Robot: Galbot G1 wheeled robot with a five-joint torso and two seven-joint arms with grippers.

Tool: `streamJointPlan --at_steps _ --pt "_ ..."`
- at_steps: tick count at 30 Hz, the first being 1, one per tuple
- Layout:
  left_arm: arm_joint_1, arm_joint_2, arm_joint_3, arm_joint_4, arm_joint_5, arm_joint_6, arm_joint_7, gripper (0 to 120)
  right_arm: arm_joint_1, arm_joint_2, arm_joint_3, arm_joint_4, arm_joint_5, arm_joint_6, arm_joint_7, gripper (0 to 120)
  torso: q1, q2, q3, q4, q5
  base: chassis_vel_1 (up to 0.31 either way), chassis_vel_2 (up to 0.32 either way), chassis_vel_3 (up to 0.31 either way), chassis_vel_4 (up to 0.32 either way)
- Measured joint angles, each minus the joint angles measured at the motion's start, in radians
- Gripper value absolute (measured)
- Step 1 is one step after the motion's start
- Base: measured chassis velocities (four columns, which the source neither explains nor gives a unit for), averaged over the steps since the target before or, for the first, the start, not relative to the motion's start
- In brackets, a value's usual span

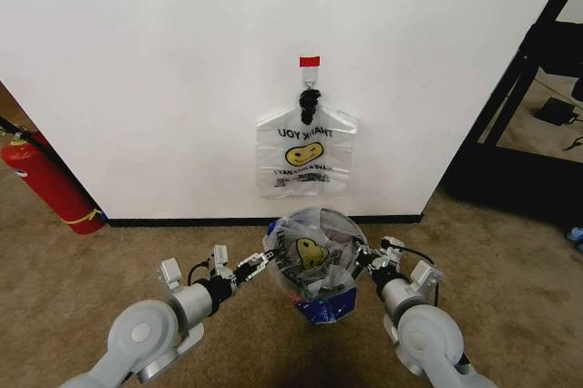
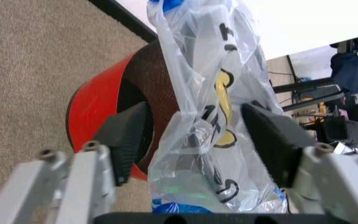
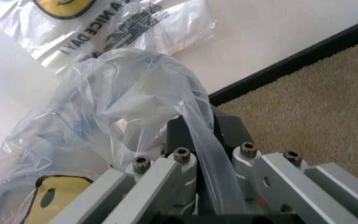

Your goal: Pick up the garbage bag from the wall and place it over the trash bin.

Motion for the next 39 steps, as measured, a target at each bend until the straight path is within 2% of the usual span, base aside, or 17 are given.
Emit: streamJointPlan --at_steps 1,3,7,13,15,16,24,39 --pt "0.0 0.0 0.001 0.0 0.001 0.0 0.0 58 0.0 0.0 0.0 0.0 0.0 0.0 0.0 1 0.0 0.0 0.0 0.0 0.0 0.0 0.0 0.0 0.0" --pt "0.0 -0.006 0.012 0.0 0.013 -0.006 0.002 45 0.001 -0.001 0.0 0.0 0.001 0.0 0.0 1 0.0 0.0 0.0 0.0 0.0 0.0 0.0 0.0 0.0" --pt "-0.008 -0.009 0.022 0.006 0.021 -0.013 0.002 36 0.002 -0.001 0.0 0.0 0.002 0.0 0.001 1 0.0 0.0 0.0 0.0 0.0 0.0 0.0 0.0 0.0" --pt "-0.015 -0.008 0.036 0.012 0.04 -0.026 0.002 8 0.001 0.0 0.002 0.001 0.004 0.0 0.002 1 0.0 0.0 0.0 0.0 0.0 0.0 0.0 0.0 0.0" --pt "-0.015 -0.008 0.037 0.012 0.041 -0.027 0.002 7 0.001 0.0 0.002 0.001 0.004 0.0 0.002 1 0.0 0.0 0.0 0.0 0.0 0.0 0.0 0.0 0.0" --pt "-0.015 -0.008 0.039 0.012 0.046 -0.028 0.002 0 0.001 0.0 0.003 0.002 0.005 0.0 0.003 1 0.0 0.0 0.0 0.0 0.0 0.0 0.0 0.0 0.0" --pt "-0.016 -0.011 0.038 0.013 0.061 -0.036 0.001 0 -0.005 0.007 0.003 0.005 0.011 0.0 0.002 1 0.0 0.0 0.0 0.0 0.0 0.0 0.0 0.0 0.0" --pt "-0.013 -0.014 0.018 0.071 0.09 -0.048 -0.005 0 -0.011 0.024 0.01 0.008 0.039 0.005 -0.002 1 0.0 0.0 0.0 0.0 -0.0001 0.0 0.0 0.0 0.0"
